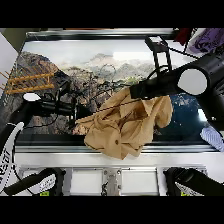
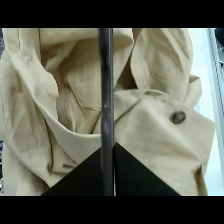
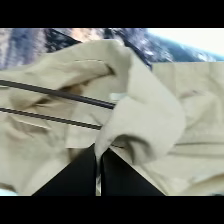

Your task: Fold the clothes and pants, and hang the long-sleeved shirts on hangers.

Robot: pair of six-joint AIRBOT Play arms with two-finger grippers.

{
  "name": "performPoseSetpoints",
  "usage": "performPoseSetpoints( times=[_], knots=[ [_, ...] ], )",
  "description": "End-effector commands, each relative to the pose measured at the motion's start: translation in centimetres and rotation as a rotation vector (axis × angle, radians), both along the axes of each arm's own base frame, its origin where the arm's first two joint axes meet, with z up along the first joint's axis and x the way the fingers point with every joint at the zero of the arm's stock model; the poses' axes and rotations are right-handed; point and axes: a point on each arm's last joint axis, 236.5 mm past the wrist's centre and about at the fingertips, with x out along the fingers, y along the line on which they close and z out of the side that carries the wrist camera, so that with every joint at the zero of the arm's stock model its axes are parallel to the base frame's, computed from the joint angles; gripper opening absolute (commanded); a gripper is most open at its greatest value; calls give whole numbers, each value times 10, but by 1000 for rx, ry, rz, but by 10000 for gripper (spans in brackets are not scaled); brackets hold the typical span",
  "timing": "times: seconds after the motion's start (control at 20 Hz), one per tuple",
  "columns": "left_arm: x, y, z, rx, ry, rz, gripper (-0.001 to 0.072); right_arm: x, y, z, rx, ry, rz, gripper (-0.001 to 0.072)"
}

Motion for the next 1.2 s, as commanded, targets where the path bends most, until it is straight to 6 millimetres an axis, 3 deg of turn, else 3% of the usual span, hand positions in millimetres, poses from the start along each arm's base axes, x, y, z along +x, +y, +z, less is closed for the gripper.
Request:
performPoseSetpoints(
  times=[0.0, 0.15, 0.35, 0.6, 0.8, 0.95, 1.15],
  knots=[
    [2, -1, 2, -9, -4, 4, 11, -2, 35, 13, 95, -47, 51, 9],
    [-1, -2, 3, -13, -3, -8, 11, -4, 43, 8, 95, -33, 68, 9],
    [-4, -2, 4, -17, 1, -18, 11, 0, 40, 7, 78, -46, 62, 9],
    [-5, -2, 4, -18, 3, -21, 11, 8, 61, 24, 151, -133, 107, 10],
    [-9, -3, 5, -24, 11, -37, 11, 11, 67, 24, 152, -149, 114, 9],
    [-16, 0, 1, -2, 25, -62, 11, 17, 41, 27, 81, -179, 53, 9],
    [-27, 13, -15, 100, 70, -78, 11, 10, -11, 25, -12, -131, -58, 9]
  ],
)
